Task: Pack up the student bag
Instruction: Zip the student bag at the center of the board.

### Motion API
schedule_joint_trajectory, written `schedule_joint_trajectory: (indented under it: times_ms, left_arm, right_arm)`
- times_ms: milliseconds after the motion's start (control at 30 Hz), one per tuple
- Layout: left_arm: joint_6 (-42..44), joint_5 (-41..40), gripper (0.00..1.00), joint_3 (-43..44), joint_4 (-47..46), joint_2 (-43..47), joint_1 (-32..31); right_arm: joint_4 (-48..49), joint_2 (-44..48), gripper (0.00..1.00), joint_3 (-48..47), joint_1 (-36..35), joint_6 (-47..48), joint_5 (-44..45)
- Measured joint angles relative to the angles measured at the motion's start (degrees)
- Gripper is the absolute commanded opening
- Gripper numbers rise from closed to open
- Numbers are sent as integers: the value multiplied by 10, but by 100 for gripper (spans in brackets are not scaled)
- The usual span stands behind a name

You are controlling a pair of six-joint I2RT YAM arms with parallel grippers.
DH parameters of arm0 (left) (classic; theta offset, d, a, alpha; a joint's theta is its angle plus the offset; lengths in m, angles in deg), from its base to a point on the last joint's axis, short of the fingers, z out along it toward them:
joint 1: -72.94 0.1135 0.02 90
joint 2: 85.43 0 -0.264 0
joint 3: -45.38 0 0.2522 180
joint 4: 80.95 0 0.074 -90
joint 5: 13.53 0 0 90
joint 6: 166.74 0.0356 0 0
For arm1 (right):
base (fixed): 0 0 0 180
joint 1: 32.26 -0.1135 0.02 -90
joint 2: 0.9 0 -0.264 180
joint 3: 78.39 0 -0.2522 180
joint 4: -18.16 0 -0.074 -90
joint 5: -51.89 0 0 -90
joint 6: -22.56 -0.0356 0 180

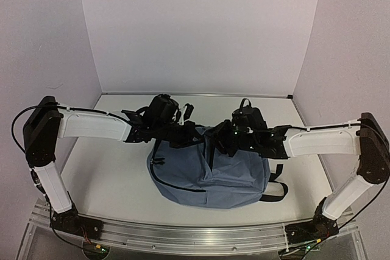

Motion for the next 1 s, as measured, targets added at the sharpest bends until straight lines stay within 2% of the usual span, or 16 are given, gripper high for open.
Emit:
schedule_joint_trajectory:
  times_ms: [200, 500, 1000]
  left_arm:
    - [0, 0, 0, 0, 0, 0, 0]
    - [0, 1, 0, 0, 0, 0, 0]
    - [-7, 0, 0, -7, -3, 0, 1]
  right_arm:
    - [0, -17, 16, 0, 0, 0, 13]
    - [1, -24, 0, -2, 0, 0, 26]
    - [29, -10, 0, -3, 0, 13, 47]
